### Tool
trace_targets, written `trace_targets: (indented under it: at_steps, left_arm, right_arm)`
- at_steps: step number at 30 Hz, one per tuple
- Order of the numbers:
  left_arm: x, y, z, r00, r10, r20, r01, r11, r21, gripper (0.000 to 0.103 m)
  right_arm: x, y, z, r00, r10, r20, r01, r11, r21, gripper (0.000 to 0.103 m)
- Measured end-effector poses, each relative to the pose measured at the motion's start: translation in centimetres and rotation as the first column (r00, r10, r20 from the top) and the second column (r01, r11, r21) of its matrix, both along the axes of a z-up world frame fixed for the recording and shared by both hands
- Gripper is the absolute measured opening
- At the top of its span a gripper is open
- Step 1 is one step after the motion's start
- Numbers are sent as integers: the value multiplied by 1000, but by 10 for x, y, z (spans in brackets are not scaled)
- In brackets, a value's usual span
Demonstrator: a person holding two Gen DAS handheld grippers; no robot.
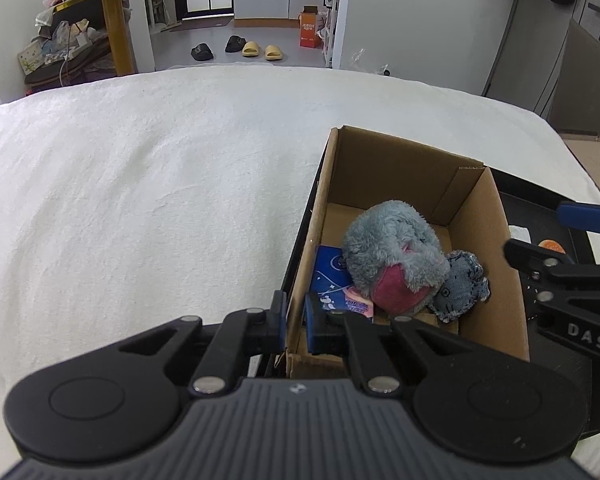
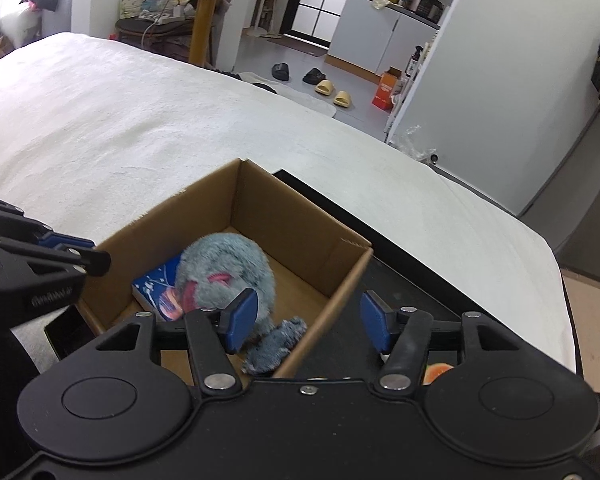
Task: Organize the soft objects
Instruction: 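Lower the denim plush into the box and open the right gripper, then move the right gripper over the black star-stitched plush and grasp it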
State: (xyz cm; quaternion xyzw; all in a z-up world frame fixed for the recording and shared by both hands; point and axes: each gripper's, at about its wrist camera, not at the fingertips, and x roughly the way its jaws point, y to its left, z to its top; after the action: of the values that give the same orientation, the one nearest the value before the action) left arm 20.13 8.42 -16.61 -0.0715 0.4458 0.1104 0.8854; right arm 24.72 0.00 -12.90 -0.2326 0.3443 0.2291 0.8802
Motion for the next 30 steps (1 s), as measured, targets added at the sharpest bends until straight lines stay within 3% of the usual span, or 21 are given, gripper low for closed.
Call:
trace_targets:
  at_steps: [11,16,26,30]
  left_arm:
    - [2,-11,2,999,15,-30,-12,996,91,19]
    - [2,-15,3,999,31,-31,-27,990,136,43]
    - [7,-28,2,999,29,-44,-19,974,227,48]
    - [7,-33,5,999,33,-30,-25,969,247,53]
  right_arm:
    - [3,-46,-16,996,-83,-36,84,996,34,58]
    - [4,-63,-28,992,-108,-60,111,993,48,58]
    - [9,-93,-57,983,-144,-116,156,983,94,58]
    - [13,-109,-72,979,-160,-129,174,978,112,64]
